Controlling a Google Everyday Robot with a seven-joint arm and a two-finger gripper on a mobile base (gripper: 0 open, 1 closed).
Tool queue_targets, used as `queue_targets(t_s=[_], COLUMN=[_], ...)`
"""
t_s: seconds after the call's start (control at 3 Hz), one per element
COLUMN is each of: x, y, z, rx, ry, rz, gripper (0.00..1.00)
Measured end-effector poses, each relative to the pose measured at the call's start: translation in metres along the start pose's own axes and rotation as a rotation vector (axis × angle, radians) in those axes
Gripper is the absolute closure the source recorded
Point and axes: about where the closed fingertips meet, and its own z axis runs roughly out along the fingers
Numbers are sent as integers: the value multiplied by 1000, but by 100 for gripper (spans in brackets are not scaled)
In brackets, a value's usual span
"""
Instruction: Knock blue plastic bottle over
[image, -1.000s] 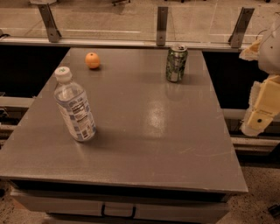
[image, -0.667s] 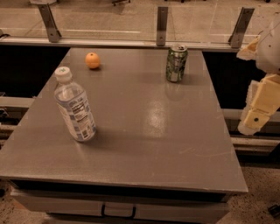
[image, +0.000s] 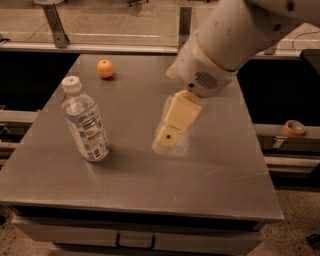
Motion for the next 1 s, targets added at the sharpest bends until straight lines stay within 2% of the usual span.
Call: queue_targets(t_s=[0.33, 0.67, 1.0], x=[-19, -19, -20], y=[0, 1, -1], z=[4, 4, 12], rx=[9, 8, 4], ry=[-35, -34, -70], rz=[-18, -19, -29], gripper=[0, 0, 0])
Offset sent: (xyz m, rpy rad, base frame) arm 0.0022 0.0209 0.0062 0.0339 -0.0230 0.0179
